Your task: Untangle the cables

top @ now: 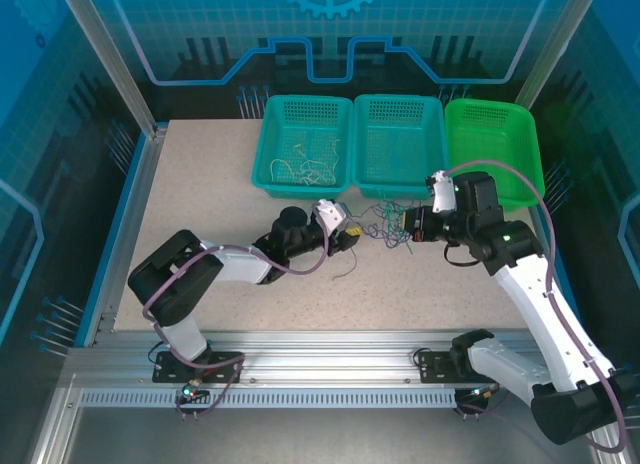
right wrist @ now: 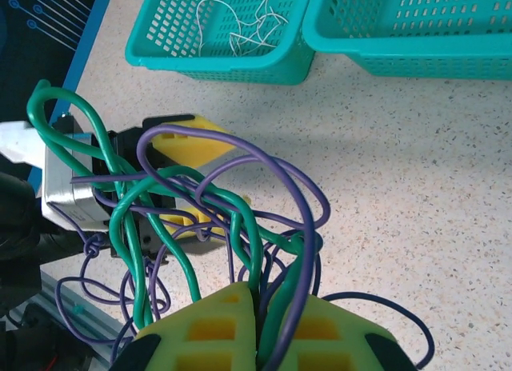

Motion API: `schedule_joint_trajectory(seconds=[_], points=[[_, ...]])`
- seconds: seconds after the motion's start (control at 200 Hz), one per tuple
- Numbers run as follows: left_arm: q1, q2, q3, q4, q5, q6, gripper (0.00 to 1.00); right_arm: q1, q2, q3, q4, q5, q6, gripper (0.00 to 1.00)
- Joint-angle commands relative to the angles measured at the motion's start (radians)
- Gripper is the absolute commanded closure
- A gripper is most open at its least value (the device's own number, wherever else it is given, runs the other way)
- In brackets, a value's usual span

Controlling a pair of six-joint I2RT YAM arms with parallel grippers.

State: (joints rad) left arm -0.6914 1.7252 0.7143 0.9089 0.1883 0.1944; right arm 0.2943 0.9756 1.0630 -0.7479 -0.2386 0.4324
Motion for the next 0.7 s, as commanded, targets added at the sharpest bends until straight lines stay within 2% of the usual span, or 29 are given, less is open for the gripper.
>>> schedule_joint_trajectory(seconds=[0.0, 0.065, 0.215, 0.265, 0.36, 0.43, 0.54, 0.695], points=[[0.0, -0.029, 0.019, 0.037, 0.032, -0.016, 0.77, 0.016, -0.034, 0.025, -0.016, 0.031, 0.007, 1.0], [0.003, -0.046, 0.011, 0.046, 0.02, -0.026, 1.0, 0.017, -0.054, 0.004, -0.016, 0.111, 0.015, 1.0], [0.013, -0.193, -0.06, 0.052, -0.054, -0.08, 1.0, 0.002, -0.114, -0.116, 0.003, 0.473, 0.111, 1.0], [0.034, -0.27, -0.086, 0.022, -0.079, -0.11, 1.0, -0.027, -0.126, -0.157, 0.007, 0.542, 0.147, 1.0], [0.128, -0.395, -0.135, -0.038, -0.066, -0.227, 1.0, -0.137, -0.14, -0.244, 0.043, 0.535, 0.202, 1.0], [0.194, -0.471, -0.176, -0.052, -0.036, -0.298, 1.0, -0.24, -0.135, -0.284, 0.07, 0.474, 0.238, 1.0], [0.214, -0.592, -0.187, -0.17, -0.047, -0.264, 1.0, -0.381, -0.114, -0.324, 0.098, 0.392, 0.303, 0.96], [0.226, -0.709, -0.181, -0.29, -0.102, -0.245, 1.0, -0.479, -0.082, -0.367, 0.133, 0.333, 0.349, 0.98]])
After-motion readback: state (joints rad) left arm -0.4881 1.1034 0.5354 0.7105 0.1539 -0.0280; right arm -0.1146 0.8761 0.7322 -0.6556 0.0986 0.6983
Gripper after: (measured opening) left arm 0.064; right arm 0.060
